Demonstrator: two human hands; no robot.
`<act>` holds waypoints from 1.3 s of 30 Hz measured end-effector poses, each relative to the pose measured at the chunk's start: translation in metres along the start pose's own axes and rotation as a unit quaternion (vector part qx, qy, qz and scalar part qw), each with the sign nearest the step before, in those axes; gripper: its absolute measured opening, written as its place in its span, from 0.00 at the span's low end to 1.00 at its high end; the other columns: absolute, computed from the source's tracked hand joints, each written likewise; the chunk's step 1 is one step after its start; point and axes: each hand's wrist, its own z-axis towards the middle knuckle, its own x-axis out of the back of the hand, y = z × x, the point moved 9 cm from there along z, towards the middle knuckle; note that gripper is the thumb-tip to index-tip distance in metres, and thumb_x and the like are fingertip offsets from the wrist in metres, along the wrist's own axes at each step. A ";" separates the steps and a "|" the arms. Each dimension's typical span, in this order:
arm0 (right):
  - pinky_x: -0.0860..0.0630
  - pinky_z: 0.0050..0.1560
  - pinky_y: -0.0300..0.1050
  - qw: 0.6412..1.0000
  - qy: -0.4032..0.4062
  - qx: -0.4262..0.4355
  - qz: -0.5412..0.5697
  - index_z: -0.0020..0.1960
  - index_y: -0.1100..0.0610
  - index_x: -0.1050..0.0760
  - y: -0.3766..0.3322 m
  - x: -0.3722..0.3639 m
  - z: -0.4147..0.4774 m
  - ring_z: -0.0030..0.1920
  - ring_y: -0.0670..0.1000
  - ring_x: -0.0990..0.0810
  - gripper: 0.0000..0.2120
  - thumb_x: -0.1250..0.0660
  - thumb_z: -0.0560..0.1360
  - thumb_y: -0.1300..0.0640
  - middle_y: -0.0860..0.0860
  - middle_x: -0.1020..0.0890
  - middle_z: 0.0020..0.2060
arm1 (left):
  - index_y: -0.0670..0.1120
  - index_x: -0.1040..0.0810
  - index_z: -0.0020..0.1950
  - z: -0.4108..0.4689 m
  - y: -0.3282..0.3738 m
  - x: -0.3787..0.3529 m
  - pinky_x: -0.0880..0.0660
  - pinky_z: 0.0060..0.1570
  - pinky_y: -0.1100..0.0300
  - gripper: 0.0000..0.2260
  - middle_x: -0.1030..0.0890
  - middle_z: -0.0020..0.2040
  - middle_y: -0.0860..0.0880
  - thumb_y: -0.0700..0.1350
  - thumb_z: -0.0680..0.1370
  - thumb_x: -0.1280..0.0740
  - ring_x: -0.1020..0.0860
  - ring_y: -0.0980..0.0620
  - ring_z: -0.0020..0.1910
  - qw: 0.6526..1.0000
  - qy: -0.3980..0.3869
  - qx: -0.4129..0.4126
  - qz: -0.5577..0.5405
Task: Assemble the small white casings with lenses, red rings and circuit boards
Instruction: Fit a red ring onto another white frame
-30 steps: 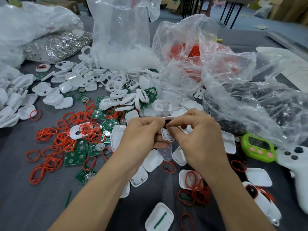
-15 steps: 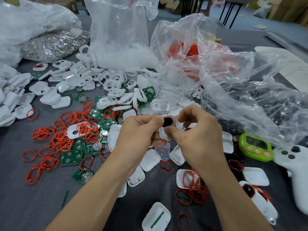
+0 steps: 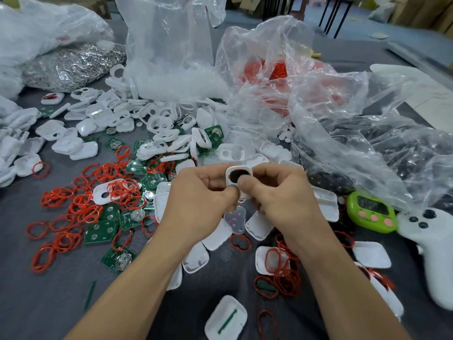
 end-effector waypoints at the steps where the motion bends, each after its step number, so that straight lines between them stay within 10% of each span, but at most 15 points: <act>1: 0.27 0.30 0.41 0.999 -0.005 -0.018 0.042 0.41 0.51 0.14 0.002 -0.001 0.000 0.28 0.46 0.23 0.06 0.26 0.77 0.54 0.48 0.17 0.30 | 0.54 0.11 0.52 0.001 -0.002 0.001 0.16 0.46 0.41 0.17 0.12 0.39 0.47 0.34 0.74 0.29 0.14 0.44 0.39 1.000 0.004 0.010 -0.009; 6: 0.29 0.27 0.40 0.990 -0.020 -0.057 0.131 0.39 0.52 0.13 0.005 -0.001 0.001 0.27 0.49 0.24 0.14 0.32 0.81 0.56 0.54 0.17 0.31 | 0.50 0.12 0.52 0.001 -0.008 0.001 0.16 0.40 0.56 0.14 0.12 0.40 0.47 0.32 0.75 0.28 0.13 0.49 0.37 0.998 0.007 0.048 -0.046; 30: 0.27 0.28 0.37 0.999 0.013 0.013 0.035 0.44 0.51 0.13 0.005 -0.003 0.000 0.28 0.50 0.18 0.05 0.26 0.71 0.52 0.50 0.14 0.31 | 0.52 0.13 0.41 0.002 -0.002 0.009 0.21 0.26 0.60 0.10 0.14 0.34 0.45 0.39 0.78 0.27 0.18 0.46 0.26 0.997 0.036 0.042 -0.054; 39: 0.21 0.34 0.38 0.994 0.076 0.065 -0.043 0.40 0.48 0.13 -0.011 0.010 -0.006 0.32 0.43 0.15 0.04 0.25 0.74 0.54 0.42 0.14 0.31 | 0.47 0.12 0.52 0.000 -0.021 -0.013 0.17 0.36 0.56 0.15 0.13 0.48 0.42 0.51 0.84 0.37 0.14 0.44 0.41 0.966 -0.088 0.143 -0.194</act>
